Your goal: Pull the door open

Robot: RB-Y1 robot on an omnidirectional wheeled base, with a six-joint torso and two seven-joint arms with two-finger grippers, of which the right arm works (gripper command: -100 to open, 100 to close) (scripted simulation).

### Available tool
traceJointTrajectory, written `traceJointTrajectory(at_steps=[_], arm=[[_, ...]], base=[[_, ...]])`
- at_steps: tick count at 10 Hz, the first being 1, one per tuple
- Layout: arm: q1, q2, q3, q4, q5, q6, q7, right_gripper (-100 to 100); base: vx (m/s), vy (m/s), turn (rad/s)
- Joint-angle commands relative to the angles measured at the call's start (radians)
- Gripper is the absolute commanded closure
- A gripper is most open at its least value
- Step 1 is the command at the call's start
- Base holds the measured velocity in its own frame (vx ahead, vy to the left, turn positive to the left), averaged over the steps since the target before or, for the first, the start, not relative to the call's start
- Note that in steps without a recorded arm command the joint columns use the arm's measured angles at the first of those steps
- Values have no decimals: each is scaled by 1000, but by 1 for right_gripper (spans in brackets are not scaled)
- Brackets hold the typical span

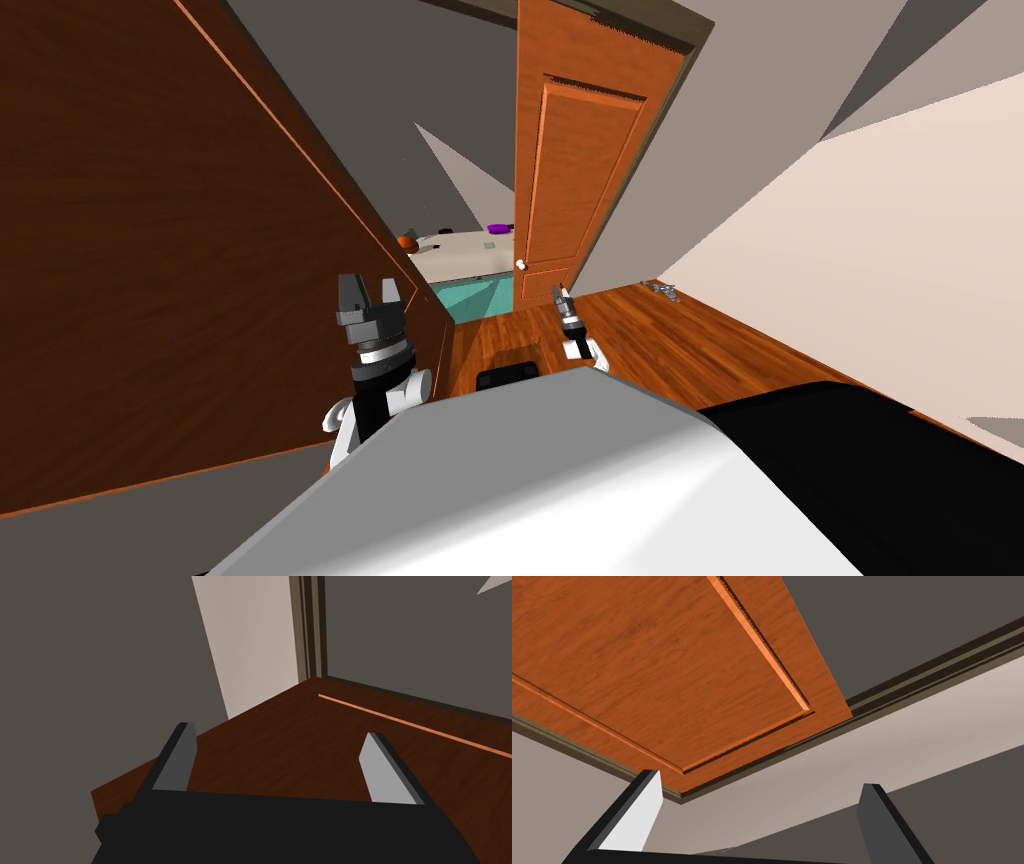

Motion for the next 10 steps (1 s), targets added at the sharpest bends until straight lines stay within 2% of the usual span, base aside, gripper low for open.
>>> traceJointTrajectory(at_steps=[1, 10], arm=[[-13, -7, -9, 41, 9, -9, 29, -100], [-93, -23, -52, 279, 66, -61, 193, -100]], base=[[113, -10, 16], [98, 4, 13]])
